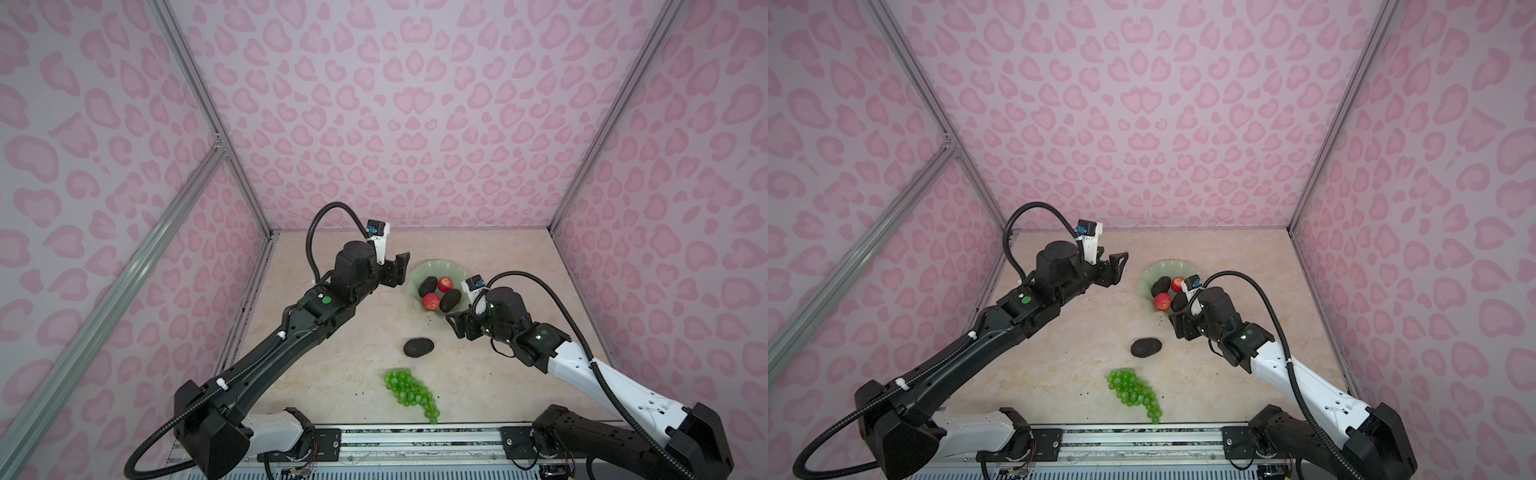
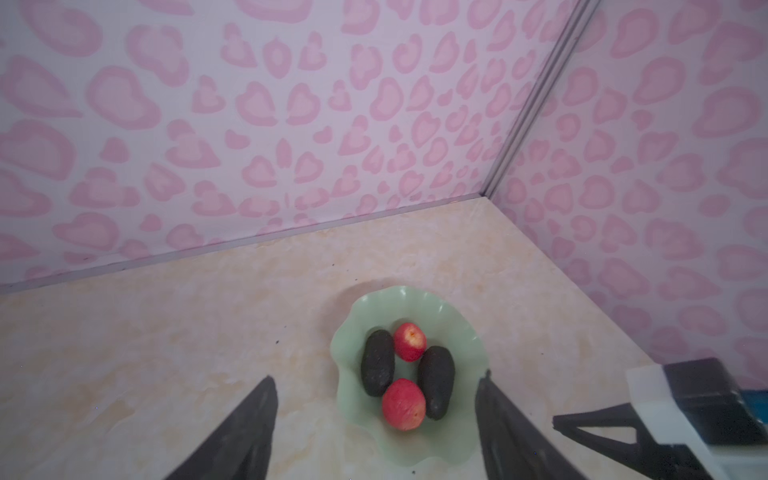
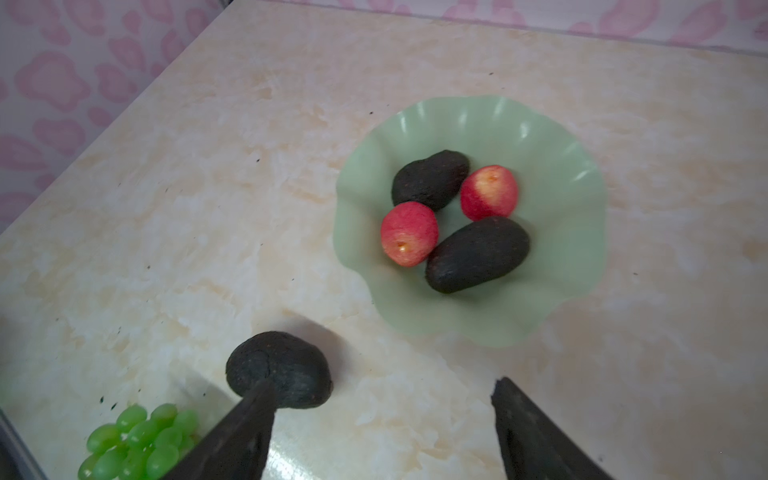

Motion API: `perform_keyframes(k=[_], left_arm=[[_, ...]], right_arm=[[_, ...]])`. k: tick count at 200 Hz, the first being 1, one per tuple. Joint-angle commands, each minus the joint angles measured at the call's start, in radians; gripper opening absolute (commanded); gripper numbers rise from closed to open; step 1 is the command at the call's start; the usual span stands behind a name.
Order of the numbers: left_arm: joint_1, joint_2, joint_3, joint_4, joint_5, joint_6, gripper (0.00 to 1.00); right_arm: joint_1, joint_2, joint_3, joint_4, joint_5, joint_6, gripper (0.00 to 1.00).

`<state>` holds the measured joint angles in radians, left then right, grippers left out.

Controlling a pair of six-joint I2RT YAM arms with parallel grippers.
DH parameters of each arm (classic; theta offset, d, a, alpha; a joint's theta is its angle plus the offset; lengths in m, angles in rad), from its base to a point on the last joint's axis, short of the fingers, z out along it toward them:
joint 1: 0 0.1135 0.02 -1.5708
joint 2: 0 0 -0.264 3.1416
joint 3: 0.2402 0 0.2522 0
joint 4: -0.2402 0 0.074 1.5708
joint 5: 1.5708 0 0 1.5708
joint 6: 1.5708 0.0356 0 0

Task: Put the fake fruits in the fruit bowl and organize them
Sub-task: 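Grasp the last avocado with the right gripper while the left gripper withdraws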

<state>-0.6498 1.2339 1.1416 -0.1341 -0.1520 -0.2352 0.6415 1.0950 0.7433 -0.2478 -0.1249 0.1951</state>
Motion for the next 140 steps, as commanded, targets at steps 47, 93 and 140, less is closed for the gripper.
perform_keyframes(k=[47,93,140], left_arm=[[0.092,-0.315,-0.356,-0.034,-0.098,-0.089,0.87],[0.111,-0.394,-0.447,-0.069,-0.099,-0.126,0.89],[0.118,-0.448,-0.460,-0.112,-0.120,-0.115,0.89]], right_arm=[[0.187,0.188,0.060,-0.045,-0.103,-0.146,0.83],[0.231,0.391,0.152,-0.098,-0.019,-0.156,0.82],[0.240,0.497,0.162,-0.026,-0.002,-0.155,0.82]])
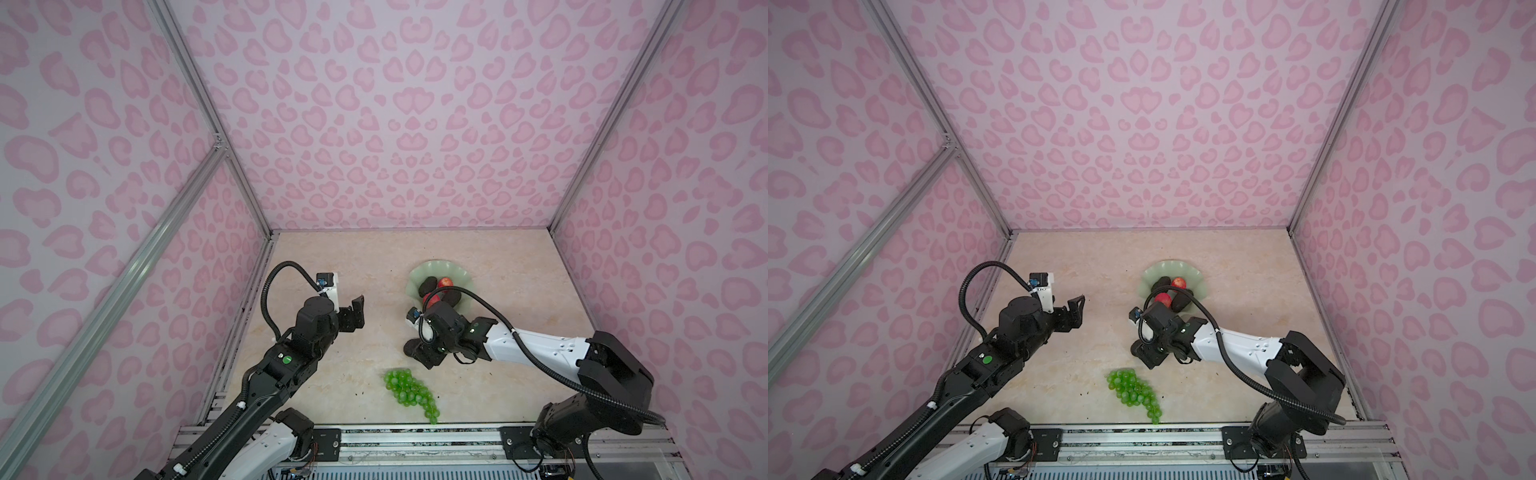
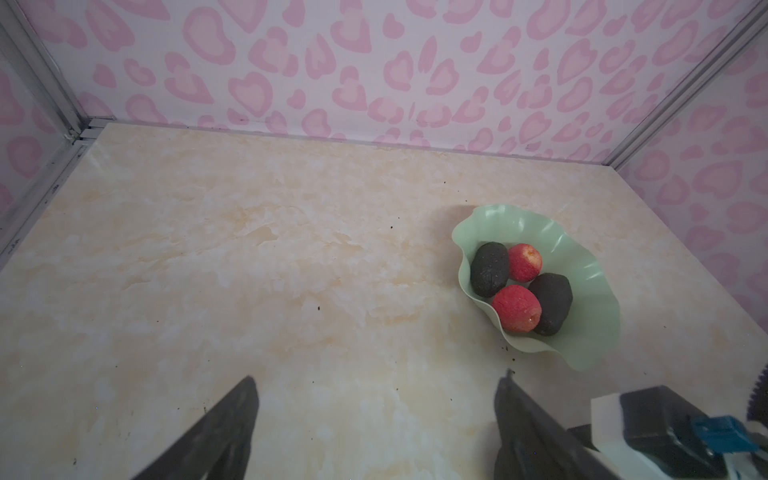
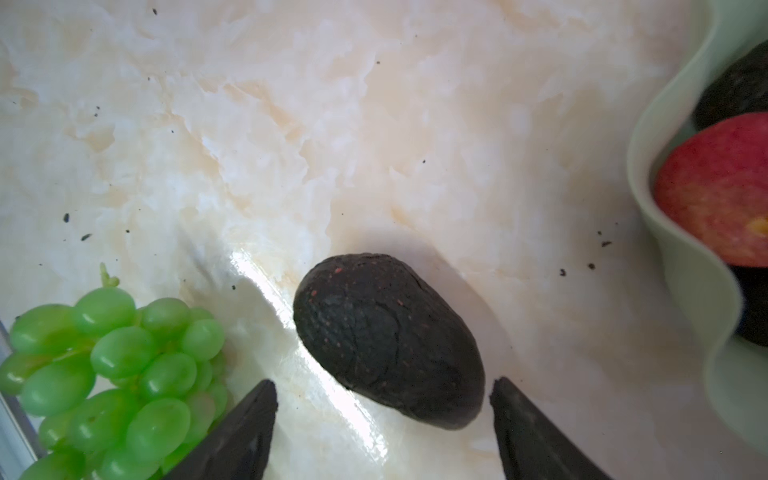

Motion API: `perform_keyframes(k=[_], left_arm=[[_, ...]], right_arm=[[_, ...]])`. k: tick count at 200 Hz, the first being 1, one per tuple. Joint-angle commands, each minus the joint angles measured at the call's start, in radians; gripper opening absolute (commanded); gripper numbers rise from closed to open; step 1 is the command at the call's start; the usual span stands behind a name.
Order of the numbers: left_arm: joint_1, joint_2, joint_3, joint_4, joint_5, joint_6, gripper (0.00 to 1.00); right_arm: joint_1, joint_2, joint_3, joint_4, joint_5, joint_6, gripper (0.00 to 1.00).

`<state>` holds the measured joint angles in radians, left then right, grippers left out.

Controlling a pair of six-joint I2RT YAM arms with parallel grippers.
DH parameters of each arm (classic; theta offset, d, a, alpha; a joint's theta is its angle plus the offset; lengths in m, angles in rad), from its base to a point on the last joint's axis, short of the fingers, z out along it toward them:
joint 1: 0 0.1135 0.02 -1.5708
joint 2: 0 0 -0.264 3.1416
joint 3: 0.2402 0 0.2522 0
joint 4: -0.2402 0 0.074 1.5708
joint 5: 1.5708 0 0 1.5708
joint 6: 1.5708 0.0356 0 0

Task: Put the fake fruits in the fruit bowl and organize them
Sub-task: 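Grasp the last avocado with the right gripper while the left gripper withdraws, then carry the avocado with the right gripper into the bowl and release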

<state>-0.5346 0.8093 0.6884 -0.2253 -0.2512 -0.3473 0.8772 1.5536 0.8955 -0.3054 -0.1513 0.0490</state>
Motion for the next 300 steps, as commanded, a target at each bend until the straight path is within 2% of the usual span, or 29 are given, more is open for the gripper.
perform_keyframes(k=[1,30,46,87,118,155,165,210,250,278,300], left_arm=[[0.003,-0.025,-0.008,-0.021,-0.021,-0.003,0.89],[0.005,-0.049,-0.015,-0.035,-0.037,0.002,0.90],[0.007,-0.053,-0.015,-0.043,-0.038,0.002,0.90],[0.008,-0.065,-0.020,-0.054,-0.048,0.002,0.90],[0.010,-0.064,-0.021,-0.054,-0.059,0.010,0.90],[0.013,-0.053,-0.020,-0.049,-0.053,0.019,0.90],[0.013,-0.050,-0.020,-0.046,-0.045,0.018,0.90],[0.015,-0.043,-0.027,-0.039,-0.031,0.014,0.90],[0.015,-0.046,-0.026,-0.037,-0.025,0.009,0.90],[0.015,-0.048,-0.021,-0.044,-0.025,0.013,0.90],[0.015,-0.054,-0.021,-0.046,-0.026,0.014,0.90]], right_arm=[[0.004,0.041,0.011,0.031,0.024,-0.010,0.82],[0.004,0.105,0.016,0.063,0.024,-0.014,0.80],[0.004,0.136,0.025,0.075,0.029,-0.012,0.75],[0.011,0.149,0.043,0.085,0.060,-0.012,0.49],[0.020,0.081,0.059,0.041,0.089,-0.001,0.38],[0.008,-0.087,0.095,-0.039,0.143,0.034,0.36],[-0.004,-0.124,0.111,-0.067,0.189,0.063,0.36],[-0.132,-0.210,0.139,-0.080,0.217,0.051,0.36],[-0.303,-0.168,0.156,-0.033,0.153,0.103,0.35],[-0.362,-0.070,0.189,0.015,0.138,0.097,0.35],[-0.388,0.046,0.275,-0.020,0.111,0.078,0.34]])
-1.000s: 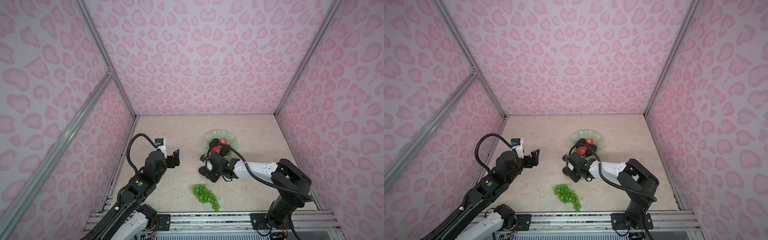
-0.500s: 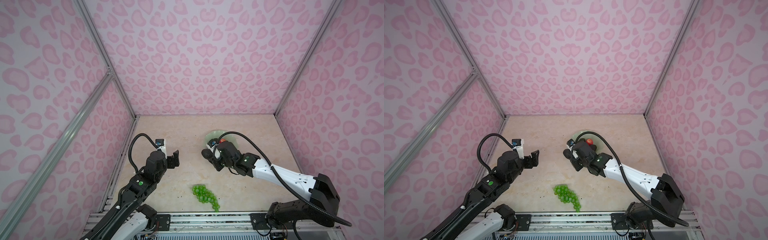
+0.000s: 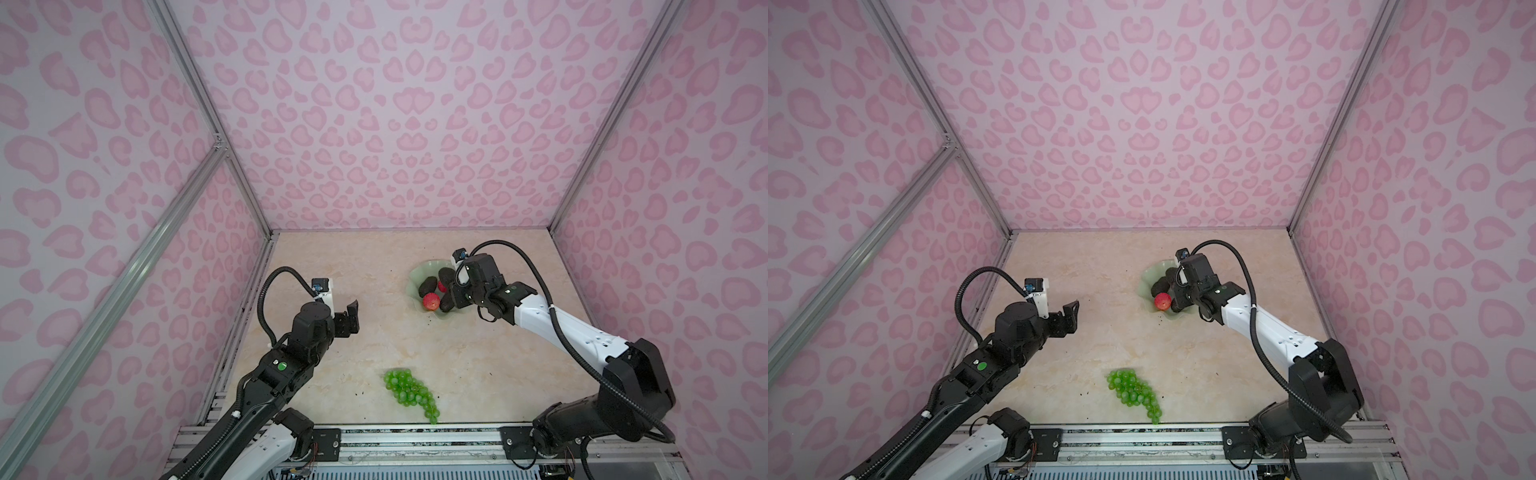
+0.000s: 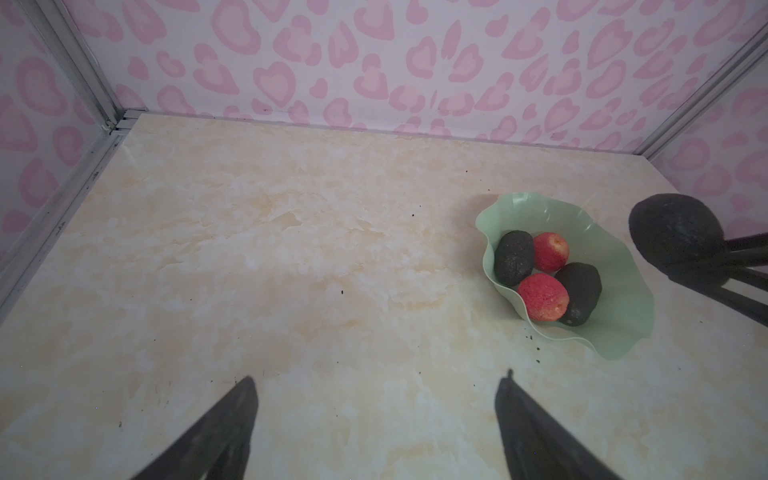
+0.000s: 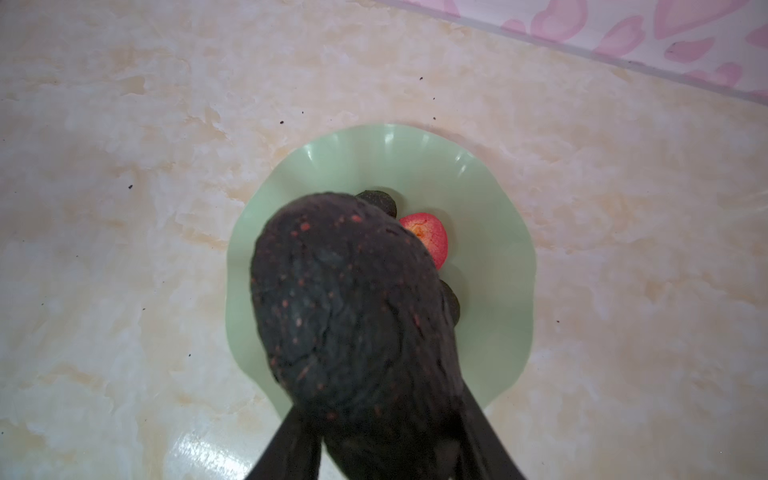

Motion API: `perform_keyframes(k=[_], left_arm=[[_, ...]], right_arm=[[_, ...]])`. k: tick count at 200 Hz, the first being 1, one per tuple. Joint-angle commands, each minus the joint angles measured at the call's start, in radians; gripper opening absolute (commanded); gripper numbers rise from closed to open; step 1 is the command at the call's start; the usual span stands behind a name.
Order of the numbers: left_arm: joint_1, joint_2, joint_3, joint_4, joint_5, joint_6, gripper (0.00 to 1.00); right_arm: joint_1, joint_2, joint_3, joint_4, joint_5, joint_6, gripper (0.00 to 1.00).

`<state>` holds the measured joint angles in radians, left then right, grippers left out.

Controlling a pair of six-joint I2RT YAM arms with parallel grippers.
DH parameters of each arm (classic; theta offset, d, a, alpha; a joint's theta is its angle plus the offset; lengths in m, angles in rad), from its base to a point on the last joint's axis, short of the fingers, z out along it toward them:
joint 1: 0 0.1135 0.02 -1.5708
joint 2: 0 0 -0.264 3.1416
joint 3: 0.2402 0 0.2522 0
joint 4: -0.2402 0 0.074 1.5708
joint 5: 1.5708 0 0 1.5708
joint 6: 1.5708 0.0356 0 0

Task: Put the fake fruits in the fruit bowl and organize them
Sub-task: 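Carry the avocado with the right gripper into the bowl and release, then reach the right gripper to the green grapes and grasp the bunch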

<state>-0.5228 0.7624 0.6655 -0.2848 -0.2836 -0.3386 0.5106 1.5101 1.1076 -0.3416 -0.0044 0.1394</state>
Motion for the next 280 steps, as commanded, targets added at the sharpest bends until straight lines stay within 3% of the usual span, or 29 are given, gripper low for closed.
perform_keyframes(k=[1,72,94,127,171,202,234,260,280], left_arm=[[0.003,-0.007,0.002,0.013,0.007,0.006,0.90],[0.003,-0.032,0.011,-0.005,0.016,-0.005,0.90],[0.002,-0.030,0.019,-0.006,0.014,0.000,0.90],[0.003,-0.019,0.030,-0.005,0.017,0.004,0.90],[0.003,-0.011,0.032,0.006,0.019,0.005,0.90],[0.004,-0.009,0.038,0.010,0.016,0.012,0.90],[0.004,-0.013,0.044,0.010,0.012,0.024,0.90],[0.004,-0.015,0.049,0.008,0.016,0.029,0.90],[0.004,-0.017,0.049,0.007,0.022,0.028,0.90]], right_arm=[[-0.020,0.095,0.067,0.016,-0.036,-0.013,0.34],[-0.035,0.349,0.150,0.067,-0.055,-0.002,0.36],[-0.036,0.364,0.149,0.072,-0.053,0.009,0.44],[-0.034,0.327,0.142,0.075,-0.048,0.011,0.66],[-0.030,0.197,0.103,0.057,-0.032,0.014,0.74],[0.014,-0.012,-0.091,0.156,-0.125,0.025,0.79],[0.133,-0.246,-0.398,0.386,-0.304,0.057,0.88],[0.272,-0.384,-0.611,0.589,-0.297,0.082,0.93],[0.390,-0.418,-0.670,0.623,-0.253,0.046,0.96]])
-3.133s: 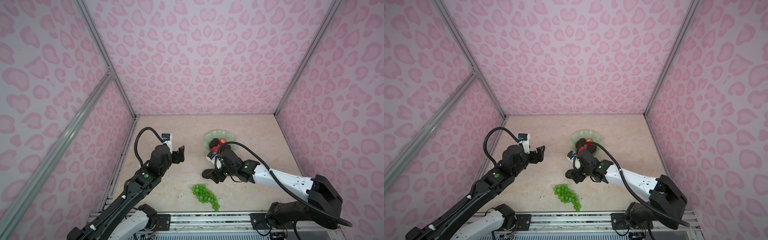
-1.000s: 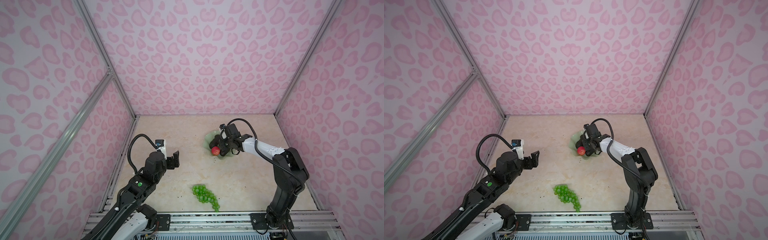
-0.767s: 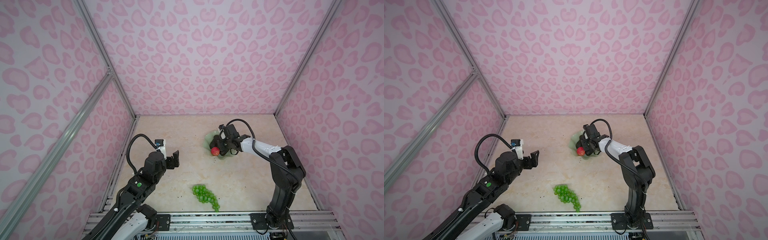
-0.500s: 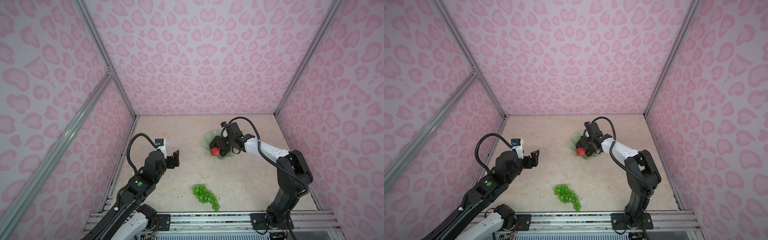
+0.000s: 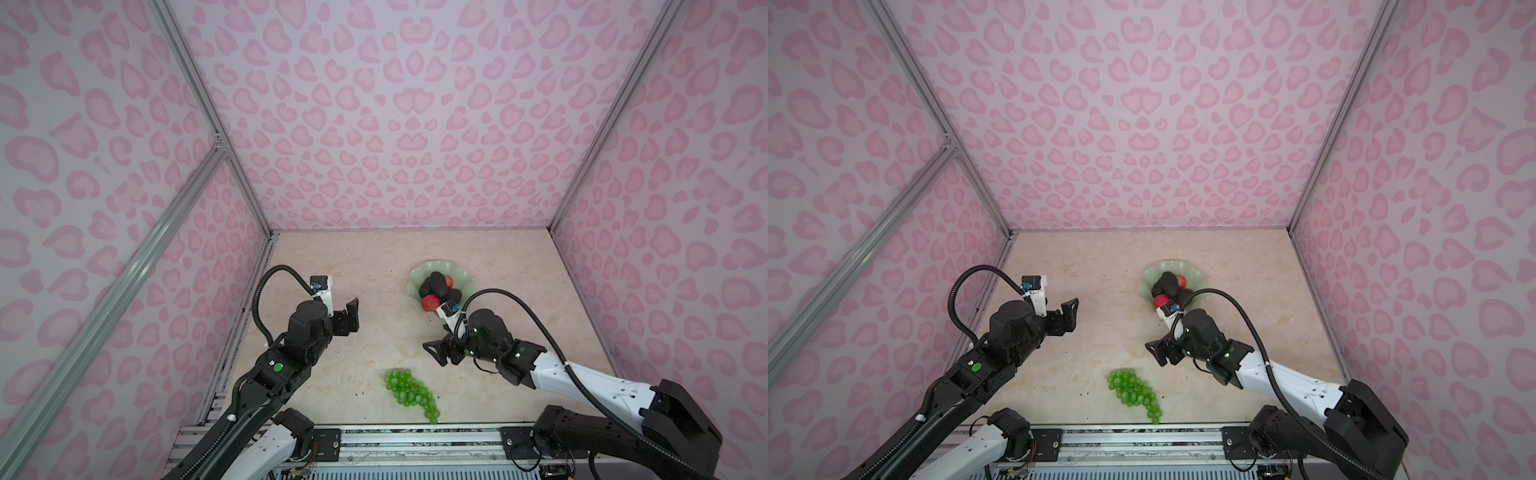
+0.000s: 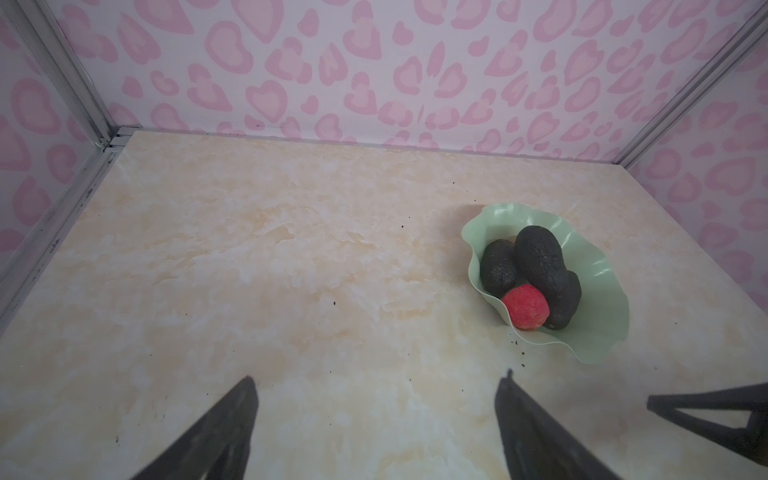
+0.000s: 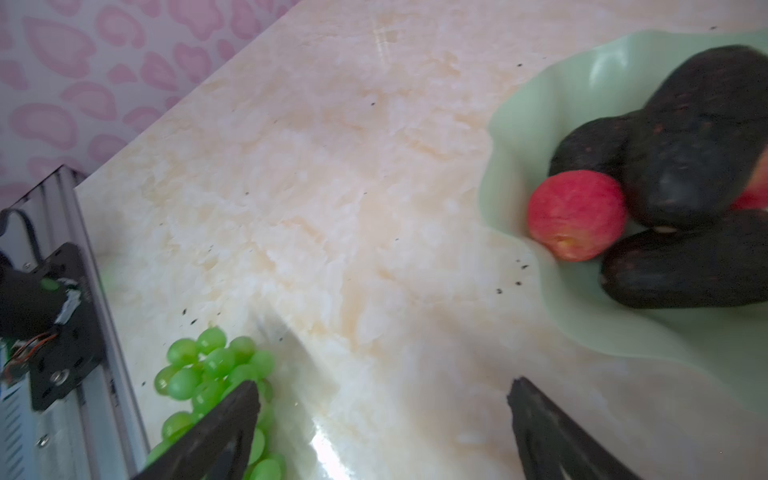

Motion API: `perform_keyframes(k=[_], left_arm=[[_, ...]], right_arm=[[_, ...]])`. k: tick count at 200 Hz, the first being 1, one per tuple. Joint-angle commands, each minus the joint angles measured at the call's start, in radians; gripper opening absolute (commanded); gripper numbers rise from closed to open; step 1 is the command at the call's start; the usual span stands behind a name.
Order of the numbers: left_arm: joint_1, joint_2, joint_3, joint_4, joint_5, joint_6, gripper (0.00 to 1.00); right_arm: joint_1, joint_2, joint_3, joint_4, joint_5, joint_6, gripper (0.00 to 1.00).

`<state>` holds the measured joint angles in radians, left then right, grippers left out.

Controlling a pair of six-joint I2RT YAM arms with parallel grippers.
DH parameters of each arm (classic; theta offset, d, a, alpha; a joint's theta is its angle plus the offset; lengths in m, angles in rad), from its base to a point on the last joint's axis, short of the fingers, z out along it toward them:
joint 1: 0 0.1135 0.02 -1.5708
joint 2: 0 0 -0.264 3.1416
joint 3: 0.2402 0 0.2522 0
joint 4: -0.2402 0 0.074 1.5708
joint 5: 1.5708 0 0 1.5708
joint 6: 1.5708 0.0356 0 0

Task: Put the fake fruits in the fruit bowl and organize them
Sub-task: 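Reach the right gripper to the green grapes and grasp the bunch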

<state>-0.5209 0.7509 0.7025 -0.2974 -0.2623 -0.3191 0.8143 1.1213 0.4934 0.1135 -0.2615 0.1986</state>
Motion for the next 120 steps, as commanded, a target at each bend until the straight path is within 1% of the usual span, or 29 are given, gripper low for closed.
perform_keyframes(k=[1,21,45,78,120], left_arm=[[0.002,-0.006,0.011,0.020,0.001,0.008,0.90],[0.002,-0.011,0.008,0.020,0.006,0.002,0.90],[0.002,-0.018,0.003,0.017,0.011,-0.004,0.90],[0.002,-0.034,-0.003,0.011,0.009,-0.013,0.90],[0.002,-0.059,-0.012,0.001,0.004,-0.020,0.90]], right_arm=[[0.091,-0.029,-0.057,0.168,0.003,-0.013,0.96],[0.135,0.003,-0.076,0.203,-0.058,0.011,0.97],[0.201,0.092,-0.050,0.186,-0.039,-0.007,0.96],[0.229,0.244,-0.003,0.206,-0.071,-0.011,0.95],[0.235,0.408,0.085,0.163,-0.104,-0.022,0.94]])
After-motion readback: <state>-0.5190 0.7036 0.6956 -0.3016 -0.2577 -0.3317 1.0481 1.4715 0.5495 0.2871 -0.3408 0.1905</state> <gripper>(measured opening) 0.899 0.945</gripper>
